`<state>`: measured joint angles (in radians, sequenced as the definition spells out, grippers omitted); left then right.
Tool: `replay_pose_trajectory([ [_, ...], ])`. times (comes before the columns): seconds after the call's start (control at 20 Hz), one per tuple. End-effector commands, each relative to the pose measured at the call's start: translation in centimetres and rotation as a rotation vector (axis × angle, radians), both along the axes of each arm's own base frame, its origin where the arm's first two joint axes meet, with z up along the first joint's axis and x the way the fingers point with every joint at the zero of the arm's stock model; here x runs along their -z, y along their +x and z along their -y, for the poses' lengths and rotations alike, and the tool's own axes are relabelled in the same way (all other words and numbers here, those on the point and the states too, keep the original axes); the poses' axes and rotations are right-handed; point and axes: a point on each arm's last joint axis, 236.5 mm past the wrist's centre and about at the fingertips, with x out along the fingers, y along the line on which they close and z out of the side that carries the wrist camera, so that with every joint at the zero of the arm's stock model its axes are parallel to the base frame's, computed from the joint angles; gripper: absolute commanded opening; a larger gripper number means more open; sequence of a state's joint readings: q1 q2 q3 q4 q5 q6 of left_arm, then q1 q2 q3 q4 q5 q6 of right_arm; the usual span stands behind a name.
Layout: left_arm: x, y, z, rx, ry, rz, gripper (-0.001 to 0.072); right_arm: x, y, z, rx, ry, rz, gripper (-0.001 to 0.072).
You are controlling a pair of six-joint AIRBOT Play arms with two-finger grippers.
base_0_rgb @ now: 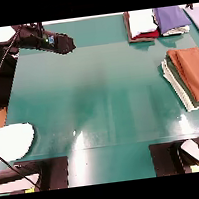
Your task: Fold the shirts.
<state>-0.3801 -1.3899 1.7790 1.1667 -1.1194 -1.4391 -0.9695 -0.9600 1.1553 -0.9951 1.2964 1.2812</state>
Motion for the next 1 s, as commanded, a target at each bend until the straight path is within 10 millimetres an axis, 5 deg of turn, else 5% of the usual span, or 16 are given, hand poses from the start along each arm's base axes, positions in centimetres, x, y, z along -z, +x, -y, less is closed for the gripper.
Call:
replay_pose_trajectory([
  [0.0,-0.2,0.2,0.0,-0.006,-0.004,0.009,0.0023,-6.7,6.0,-9.3,-0.251,0.124,0.247,0.0626],
  [0.15,0.3,-0.2,-0.1,0.005,0.011,-0.013,0.0023,-7.3,7.8,-19.5,-0.534,0.154,0.247,0.0622],
  [0.3,0.2,-0.2,-0.1,0.004,0.006,-0.010,0.0023,-6.8,7.7,-27.2,-0.744,0.114,0.228,0.0404],
  [0.4,0.2,-0.2,-0.1,0.004,0.006,-0.010,0.0023,-6.3,7.2,-30.6,-0.840,0.062,0.218,0.0300],
  [0.45,0.2,-0.2,-0.1,0.004,0.006,-0.011,0.0023,-6.0,6.9,-32.1,-0.885,0.035,0.215,0.0193],
  [0.5,0.2,-0.2,-0.1,0.004,0.006,-0.010,0.0023,-5.8,6.7,-33.2,-0.920,0.012,0.212,0.0048],
  [0.55,0.2,-0.2,-0.1,0.004,0.006,-0.011,0.0024,-5.7,6.4,-34.2,-0.951,-0.010,0.213,0.0017],
  [0.7,0.2,-0.2,-0.1,0.004,0.006,-0.010,0.0023,-5.8,6.0,-36.1,-0.999,-0.027,0.232,0.0016],
  [0.95,0.2,-0.2,-0.1,0.004,0.006,-0.010,0.0023,-5.8,5.8,-36.4,-1.008,-0.025,0.232,0.0017],
])
